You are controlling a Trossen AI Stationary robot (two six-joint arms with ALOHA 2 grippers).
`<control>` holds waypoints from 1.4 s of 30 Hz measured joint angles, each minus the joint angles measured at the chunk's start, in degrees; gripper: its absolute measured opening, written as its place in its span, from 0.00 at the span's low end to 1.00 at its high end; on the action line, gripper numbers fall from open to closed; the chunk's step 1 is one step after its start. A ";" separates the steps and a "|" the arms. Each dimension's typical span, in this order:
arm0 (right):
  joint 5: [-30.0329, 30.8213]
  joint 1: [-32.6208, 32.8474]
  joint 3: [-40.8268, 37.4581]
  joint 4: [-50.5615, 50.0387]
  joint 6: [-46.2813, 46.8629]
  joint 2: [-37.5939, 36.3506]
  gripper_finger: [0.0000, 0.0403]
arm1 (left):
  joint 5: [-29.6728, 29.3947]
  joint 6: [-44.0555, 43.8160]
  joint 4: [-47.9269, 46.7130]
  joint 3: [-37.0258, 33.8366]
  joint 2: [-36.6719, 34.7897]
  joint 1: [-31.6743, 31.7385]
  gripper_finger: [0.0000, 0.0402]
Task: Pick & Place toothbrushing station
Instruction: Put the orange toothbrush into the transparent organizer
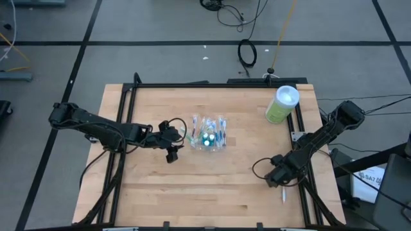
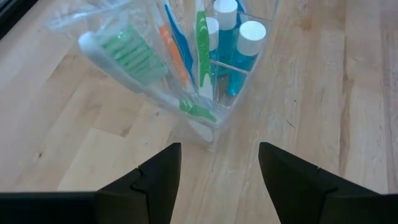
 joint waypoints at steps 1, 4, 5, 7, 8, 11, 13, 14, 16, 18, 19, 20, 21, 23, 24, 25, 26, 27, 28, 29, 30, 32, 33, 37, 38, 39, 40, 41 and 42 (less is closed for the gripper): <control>0.08 0.00 -0.02 -0.06 -0.67 0.02 0.26 | 0.00 0.00 0.01 0.00 0.00 0.00 0.56; 0.67 0.00 -0.02 -0.02 -2.28 0.04 0.20 | 0.00 0.00 0.02 0.00 0.00 0.00 0.56; 1.06 0.00 -0.04 -0.04 -2.57 0.04 0.17 | 0.00 0.00 0.02 0.00 0.00 0.00 0.56; 1.62 -0.04 -0.04 -0.06 -3.46 0.04 0.10 | -0.02 0.00 0.02 0.00 0.00 0.00 0.56; 1.79 -0.04 -0.04 -0.10 -3.86 0.04 0.07 | -0.02 0.00 0.02 0.00 0.00 0.00 0.56; 2.43 -0.04 -0.04 -0.11 -4.14 0.06 0.03 | -0.02 0.00 0.02 0.00 0.00 0.00 0.56; 4.48 -0.02 -0.07 -0.05 -4.14 0.06 0.05 | -0.02 0.00 0.07 0.00 0.00 0.00 0.56; 5.46 -0.08 -0.07 0.35 -4.48 -0.11 0.07 | -0.02 0.00 0.07 0.00 0.00 0.00 0.56; 8.57 -0.41 -0.07 2.09 -6.12 -0.95 0.09 | -0.02 0.00 0.27 0.00 0.00 0.00 0.56; 12.11 -0.83 0.17 2.93 -7.64 -2.21 0.08 | -0.02 0.02 0.86 0.00 0.00 0.00 0.56; 14.58 -1.00 0.37 2.93 -8.59 -2.98 0.07 | -0.02 0.00 1.13 0.00 0.00 0.00 0.56; 16.87 -1.18 0.44 2.89 -9.29 -3.81 0.06 | -0.03 0.00 1.33 0.00 0.00 0.00 0.56; 19.54 -1.55 0.60 3.00 -10.07 -4.89 0.04 | -0.04 0.00 1.36 0.00 0.00 0.00 0.56; 26.25 -2.07 0.94 4.98 -12.79 -7.62 0.03 | -0.04 0.01 1.34 0.00 0.00 -0.02 0.56; 30.08 -2.40 0.94 6.47 -14.89 -8.88 0.03 | -0.05 0.01 1.34 0.00 0.00 -0.02 0.56; 33.29 -2.72 0.94 8.27 -17.44 -10.02 0.03 | -0.07 0.02 1.36 0.00 0.00 -0.02 0.56; 36.57 -3.17 0.94 10.65 -20.35 -11.23 0.04 | -0.08 0.02 1.36 0.00 0.00 -0.02 0.56; 39.88 -3.62 0.95 13.54 -24.05 -12.49 0.05 | -0.09 0.02 1.36 0.00 0.00 -0.02 0.56; 43.02 -4.13 0.97 16.74 -28.07 -13.63 0.05 | -0.09 0.02 1.36 0.00 0.00 -0.02 0.56; 46.02 -4.64 0.98 20.52 -32.56 -14.59 0.06 | -0.09 0.02 1.37 0.00 0.00 -0.02 0.56; 48.68 -5.26 0.98 24.86 -37.99 -15.23 0.06 | -0.09 0.02 1.36 0.00 0.00 -0.02 0.56; 52.59 -6.60 0.98 34.82 -50.40 -16.05 0.06 | -0.17 0.04 1.36 0.00 0.00 -0.02 0.56; 54.09 -7.31 1.00 40.49 -57.64 -16.18 0.05 | -0.20 0.04 1.38 0.00 0.00 -0.02 0.56; 56.24 -10.85 1.07 62.71 -86.32 -14.93 0.04 | -0.20 0.04 1.82 0.00 0.00 0.00 0.56; 56.14 -11.99 1.07 67.61 -92.33 -14.27 0.04 | -0.20 0.06 2.12 0.00 0.00 -0.02 0.56; 56.14 -13.19 1.09 72.37 -97.60 -13.52 0.04 | -0.17 0.16 2.54 0.00 0.00 -0.02 0.56; 56.11 -14.44 1.09 76.51 -102.13 -12.58 0.05 | -0.15 0.63 2.96 0.00 0.00 -0.02 0.56; 55.96 -15.79 1.11 79.77 -105.51 -11.56 0.05 | -0.17 1.27 3.36 0.00 0.00 -0.02 0.56; 55.79 -17.18 1.11 82.24 -108.04 -10.35 0.05 | -0.15 1.94 3.87 0.00 0.00 -0.02 0.56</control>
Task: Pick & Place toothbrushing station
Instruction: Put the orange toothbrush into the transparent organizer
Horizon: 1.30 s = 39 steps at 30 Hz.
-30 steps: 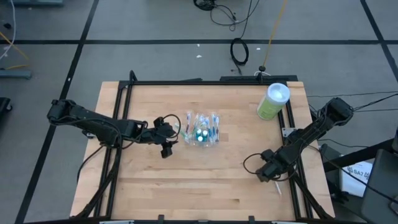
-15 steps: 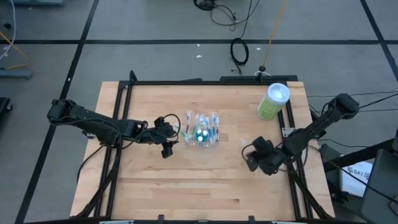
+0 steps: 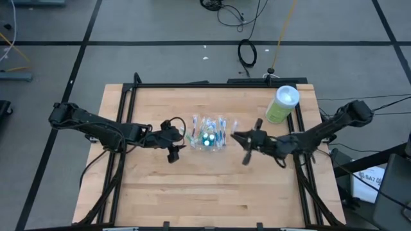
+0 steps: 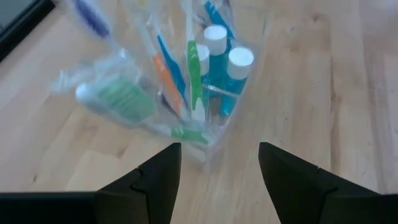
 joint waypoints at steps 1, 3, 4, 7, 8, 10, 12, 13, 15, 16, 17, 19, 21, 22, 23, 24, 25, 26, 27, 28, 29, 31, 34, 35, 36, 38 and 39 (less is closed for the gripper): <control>-0.08 -1.38 0.00 1.50 -1.58 1.37 0.05 | 0.00 0.41 0.54 0.00 0.00 0.00 0.56; -0.22 -4.02 0.00 2.35 -2.07 4.43 0.05 | 0.02 0.78 1.01 0.00 0.00 0.00 0.56; -0.67 -5.08 0.00 2.29 -1.03 6.06 0.05 | 0.02 0.78 1.06 0.00 0.00 0.00 0.56; -4.90 -7.72 0.00 2.98 1.71 11.05 0.05 | 0.02 0.81 1.08 0.00 0.00 0.00 0.56; -5.94 -8.41 0.00 3.35 2.00 12.61 0.05 | 0.02 0.81 1.09 0.00 0.00 0.00 0.56; -6.20 -9.41 0.00 3.76 1.18 15.70 0.05 | 0.02 0.85 1.09 0.00 0.00 0.00 0.56; -6.13 -10.10 0.00 4.44 -0.61 18.38 0.05 | 0.04 0.85 1.09 0.00 0.00 0.00 0.56; -6.08 -10.29 0.00 4.83 -0.67 19.41 0.05 | 0.04 0.86 1.09 0.00 0.00 0.00 0.56; -6.13 -10.51 0.00 5.55 0.78 21.04 0.05 | 0.09 0.84 1.09 0.00 0.00 0.00 0.56; -6.09 -10.51 0.00 5.54 2.08 21.60 0.05 | 0.11 0.78 1.08 0.00 0.00 0.00 0.56; -5.99 -10.51 0.02 5.58 3.38 22.24 0.05 | 0.13 0.77 1.07 0.00 0.00 0.00 0.56; -4.76 -10.27 0.02 5.54 5.10 23.26 0.05 | 0.13 0.77 0.98 0.00 0.00 0.00 0.56; -4.45 -9.83 0.04 5.62 5.22 24.08 0.05 | 0.13 0.75 0.89 0.00 0.00 0.00 0.56; -4.47 -9.63 0.07 5.55 5.23 24.41 0.05 | 0.13 0.75 0.80 0.00 0.00 0.00 0.56; -4.45 -9.40 0.07 5.29 5.46 24.63 0.05 | 0.13 0.75 0.74 0.00 0.00 0.00 0.56; -4.44 -9.22 0.07 4.95 6.00 24.85 0.05 | 0.14 0.74 0.74 0.00 0.00 0.00 0.56; -4.43 -9.17 0.07 4.68 6.76 25.06 0.05 | 0.15 0.72 0.74 0.00 0.00 0.00 0.56; -4.41 -9.18 0.07 4.27 7.75 25.23 0.05 | 0.15 0.72 0.74 0.00 0.00 0.00 0.56; -4.34 -9.20 0.07 3.78 8.75 25.32 0.05 | 0.15 0.72 0.74 0.00 0.00 0.00 0.56; -4.34 -9.17 0.07 3.03 9.56 25.32 0.05 | 0.15 0.72 0.74 0.00 0.00 0.00 0.56; -4.31 -9.17 0.08 2.14 9.99 25.32 0.06 | 0.15 0.70 0.74 0.00 0.00 0.00 0.56; -4.30 -9.13 0.11 0.44 10.16 25.30 0.07 | 0.15 0.70 0.74 0.00 0.00 0.00 0.56; -4.36 -9.11 0.15 -1.64 10.31 25.25 0.07 | 0.15 0.68 0.74 0.00 0.00 0.00 0.56; -4.48 -9.11 0.15 -1.90 10.30 25.25 0.07 | 0.15 0.65 0.74 0.00 0.00 0.00 0.56; -4.56 -9.05 0.15 -2.03 10.29 25.25 0.07 | 0.15 0.54 0.74 0.00 0.00 0.00 0.56; -4.54 -8.89 0.15 -2.09 10.23 25.25 0.07 | 0.15 0.33 0.74 0.00 0.00 0.00 0.56; -4.54 -8.89 0.15 -2.22 10.06 25.25 0.07 | 0.15 0.33 0.69 0.00 0.00 0.00 0.56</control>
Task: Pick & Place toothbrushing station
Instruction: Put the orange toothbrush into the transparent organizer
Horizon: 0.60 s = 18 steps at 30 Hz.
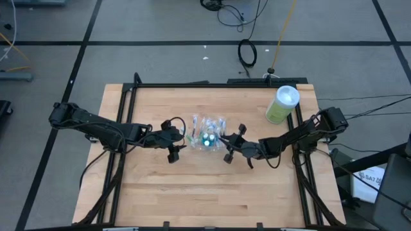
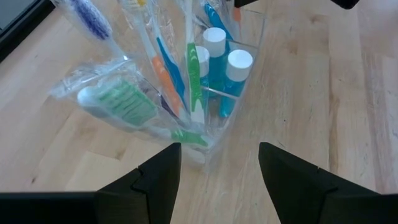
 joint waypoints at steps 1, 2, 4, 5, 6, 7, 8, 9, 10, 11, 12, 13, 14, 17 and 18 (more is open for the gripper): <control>0.00 0.02 0.00 -0.21 -0.02 0.00 0.07 | 0.00 0.00 -0.18 0.00 0.00 0.00 0.56; -0.04 0.02 0.00 -0.59 -0.02 0.00 0.07 | 0.00 0.00 -0.43 0.00 0.00 0.00 0.56; -0.02 0.02 0.00 -1.71 -0.08 0.00 0.08 | 0.00 -0.26 -0.82 -0.01 0.00 0.00 0.56; -0.02 0.02 0.01 -2.20 -0.08 -0.04 0.08 | 0.00 -0.72 -0.91 -0.02 0.00 0.00 0.56; -0.02 0.02 0.02 -2.60 -0.10 -0.04 0.08 | 0.00 -1.11 -0.92 -0.02 0.00 0.00 0.56; -0.05 0.02 0.02 -2.67 -0.10 -0.04 0.08 | -0.01 -1.28 -0.94 -0.02 0.00 0.00 0.56; -0.46 0.02 0.02 -2.66 -0.13 -0.04 0.08 | 0.00 -1.33 -0.91 -0.02 0.00 0.00 0.56; -1.57 -0.01 0.02 -2.60 -0.17 -0.05 0.08 | 0.00 -1.29 -0.86 -0.02 0.00 0.00 0.56; -2.82 -0.01 0.02 -2.52 -0.19 -0.06 0.09 | -0.02 -1.30 -0.66 -0.02 0.00 0.00 0.56; -3.25 0.07 -0.08 -2.61 -0.23 0.03 0.11 | 0.00 -1.35 -0.37 -0.02 0.00 0.00 0.56; -3.30 0.33 -0.30 -2.60 -0.27 0.19 0.13 | -0.02 -1.43 -0.12 -0.02 0.00 0.00 0.56; -3.47 0.47 -0.29 -2.27 -0.28 0.24 0.15 | -0.02 -1.43 0.07 -0.02 0.00 0.00 0.56; -3.41 0.67 -0.25 -2.12 -0.26 0.15 0.17 | -0.02 -1.29 0.26 -0.02 0.00 0.00 0.56; -3.13 0.82 -0.20 -2.23 -0.26 0.12 0.24 | -0.09 -0.96 0.48 -0.02 0.00 0.00 0.56; -3.13 0.82 -0.20 -2.15 -0.26 0.15 0.26 | -0.07 -0.56 0.46 -0.02 0.00 0.00 0.56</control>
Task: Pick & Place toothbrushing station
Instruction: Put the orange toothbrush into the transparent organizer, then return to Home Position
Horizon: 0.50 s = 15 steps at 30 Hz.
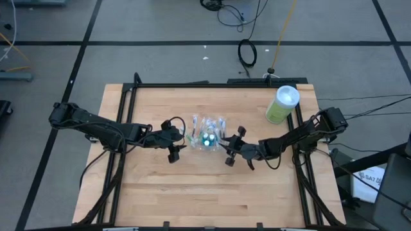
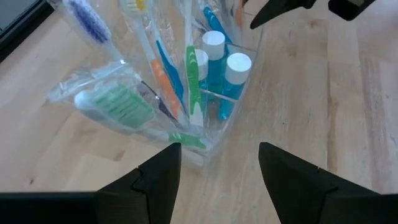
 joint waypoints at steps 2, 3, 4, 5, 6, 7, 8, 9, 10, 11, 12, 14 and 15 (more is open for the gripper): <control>0.07 -0.04 0.00 0.97 0.03 -0.05 0.30 | -0.02 0.54 0.02 0.00 0.00 0.00 0.56; 0.09 -0.04 0.01 1.25 0.04 -0.18 0.32 | -0.02 0.52 0.04 0.00 0.00 0.00 0.56; 0.06 -0.01 0.01 1.03 0.04 -0.69 0.34 | -0.01 0.30 0.08 0.00 0.00 -0.01 0.56; 0.06 0.14 0.00 0.73 0.02 -1.35 0.35 | 0.01 -0.31 0.09 0.00 0.00 -0.02 0.56; 0.04 0.26 0.00 0.91 0.04 -2.09 0.36 | 0.02 -0.92 0.09 0.00 0.00 -0.04 0.56; 0.06 0.42 0.02 1.19 -0.04 -2.98 0.36 | 0.02 -1.38 0.09 0.00 -0.01 -0.09 0.56; 0.03 0.75 0.02 0.77 -0.51 -4.16 0.37 | 0.04 -1.88 0.05 -0.01 -0.31 -0.23 0.56; 0.04 1.08 0.02 0.24 -1.40 -5.49 0.37 | 0.07 -2.17 -0.12 -0.07 -0.96 -0.47 0.56; 0.06 1.47 0.02 -0.03 -2.46 -6.94 0.37 | 0.08 -2.31 -0.19 -0.09 -1.86 -0.84 0.56; 0.05 1.90 0.02 -0.13 -3.71 -8.50 0.37 | 0.18 -2.38 0.19 -0.07 -2.69 -1.22 0.56; 0.04 2.35 0.02 -0.56 -5.12 -10.25 0.37 | 0.31 -2.43 0.43 -0.06 -3.49 -1.61 0.56; -0.01 3.24 0.02 -1.96 -7.62 -13.97 0.36 | 0.35 -2.42 -0.26 -0.08 -5.75 -2.78 0.56; -0.30 3.52 0.02 -3.01 -7.98 -16.09 0.36 | 0.33 -2.15 -0.44 -0.09 -7.49 -3.45 0.56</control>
